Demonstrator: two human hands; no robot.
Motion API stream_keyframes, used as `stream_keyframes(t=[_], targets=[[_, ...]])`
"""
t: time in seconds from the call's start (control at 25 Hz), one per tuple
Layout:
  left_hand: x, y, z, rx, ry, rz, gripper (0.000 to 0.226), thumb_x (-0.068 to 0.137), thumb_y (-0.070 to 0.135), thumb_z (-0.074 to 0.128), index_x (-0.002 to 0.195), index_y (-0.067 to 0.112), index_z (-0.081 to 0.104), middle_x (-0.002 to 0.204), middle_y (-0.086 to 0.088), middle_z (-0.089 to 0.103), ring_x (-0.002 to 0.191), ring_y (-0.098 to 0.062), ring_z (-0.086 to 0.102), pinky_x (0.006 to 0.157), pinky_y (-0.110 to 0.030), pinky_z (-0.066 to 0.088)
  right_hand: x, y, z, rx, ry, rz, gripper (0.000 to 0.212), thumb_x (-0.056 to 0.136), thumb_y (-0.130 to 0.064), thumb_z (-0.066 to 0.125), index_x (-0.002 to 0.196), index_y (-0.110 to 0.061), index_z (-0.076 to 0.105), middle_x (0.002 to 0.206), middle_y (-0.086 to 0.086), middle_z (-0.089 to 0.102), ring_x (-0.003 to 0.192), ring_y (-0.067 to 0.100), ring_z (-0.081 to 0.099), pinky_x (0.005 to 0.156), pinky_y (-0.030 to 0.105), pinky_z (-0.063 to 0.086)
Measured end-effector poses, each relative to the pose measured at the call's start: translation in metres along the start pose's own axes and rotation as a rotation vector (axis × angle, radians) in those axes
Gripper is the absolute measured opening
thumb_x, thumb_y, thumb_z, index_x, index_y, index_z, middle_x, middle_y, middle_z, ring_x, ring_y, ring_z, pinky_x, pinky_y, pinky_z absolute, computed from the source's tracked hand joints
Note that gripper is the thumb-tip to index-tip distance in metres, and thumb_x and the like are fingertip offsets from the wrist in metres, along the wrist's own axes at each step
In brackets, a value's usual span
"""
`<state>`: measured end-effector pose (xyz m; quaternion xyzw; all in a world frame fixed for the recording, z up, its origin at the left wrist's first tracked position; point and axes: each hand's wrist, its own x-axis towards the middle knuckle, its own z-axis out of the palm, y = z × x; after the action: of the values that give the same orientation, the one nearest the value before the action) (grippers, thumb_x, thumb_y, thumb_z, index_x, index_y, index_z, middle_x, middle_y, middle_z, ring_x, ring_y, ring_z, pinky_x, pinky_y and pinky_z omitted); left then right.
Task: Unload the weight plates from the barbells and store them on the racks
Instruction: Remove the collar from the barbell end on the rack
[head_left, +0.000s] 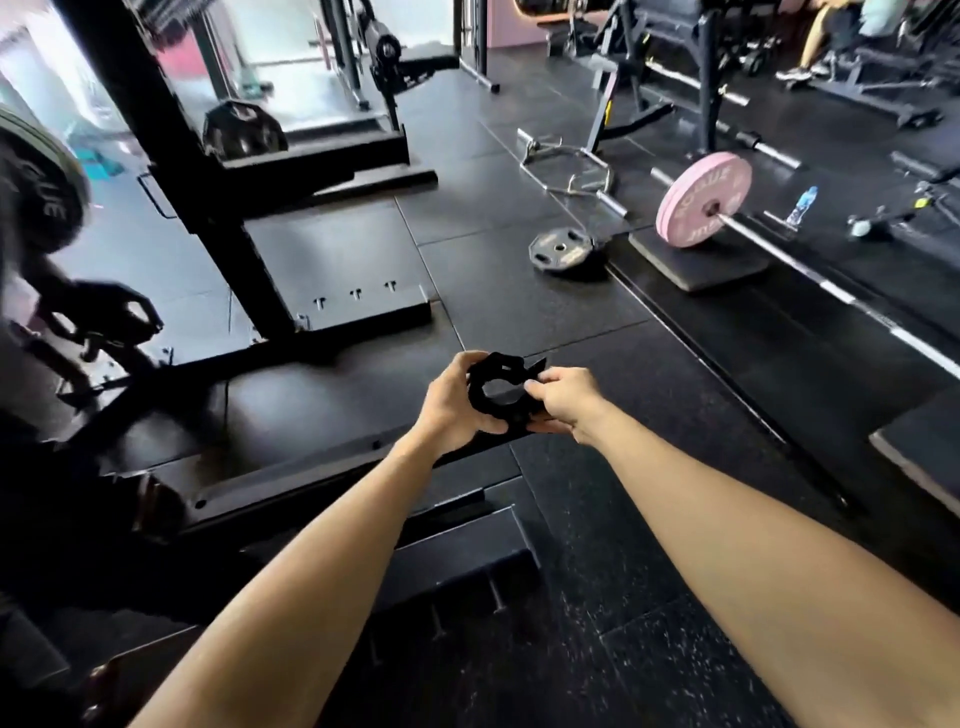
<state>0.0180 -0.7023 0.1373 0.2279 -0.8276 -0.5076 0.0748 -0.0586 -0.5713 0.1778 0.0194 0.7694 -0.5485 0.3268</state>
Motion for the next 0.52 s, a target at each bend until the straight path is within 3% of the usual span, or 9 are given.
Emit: stream_keyframes(t=[0.12, 0.36, 0.52], targets=[[0.027, -0.034, 0.012, 0.02, -0.029, -0.029, 0.091, 0.047, -0.003, 0.088, 0.126, 0.019, 0.048, 0.108, 0.006, 0.063, 0.106, -0.017, 0.061, 0.094, -0.034, 0.05, 0.042, 0.02, 0.013, -0.015, 0.023, 0.018, 0.031, 0.093, -0.004, 0.059, 0.123, 0.004, 0.058, 0.125, 0.025, 0.058, 0.114, 0.041, 0.059, 0.084, 0.051, 0.055], [0.048, -0.067, 0.03, 0.117, -0.094, -0.055, 0.095, 0.051, 0.007, 0.088, 0.133, 0.019, 0.041, 0.123, 0.0, 0.056, 0.111, -0.024, 0.056, 0.097, -0.039, 0.047, 0.089, 0.054, 0.02, -0.129, 0.075, 0.022, 0.023, 0.089, -0.014, 0.066, 0.11, -0.003, 0.068, 0.113, 0.017, 0.065, 0.102, 0.034, 0.064, 0.083, 0.05, 0.057], [0.053, -0.071, 0.035, 0.135, -0.075, -0.029, 0.094, 0.057, 0.008, 0.087, 0.138, 0.018, 0.039, 0.131, -0.004, 0.051, 0.119, -0.023, 0.049, 0.102, -0.036, 0.041, 0.1, 0.059, 0.018, -0.095, 0.081, 0.015, 0.028, 0.09, -0.016, 0.066, 0.117, -0.008, 0.067, 0.118, 0.013, 0.064, 0.101, 0.032, 0.065, 0.078, 0.046, 0.06]])
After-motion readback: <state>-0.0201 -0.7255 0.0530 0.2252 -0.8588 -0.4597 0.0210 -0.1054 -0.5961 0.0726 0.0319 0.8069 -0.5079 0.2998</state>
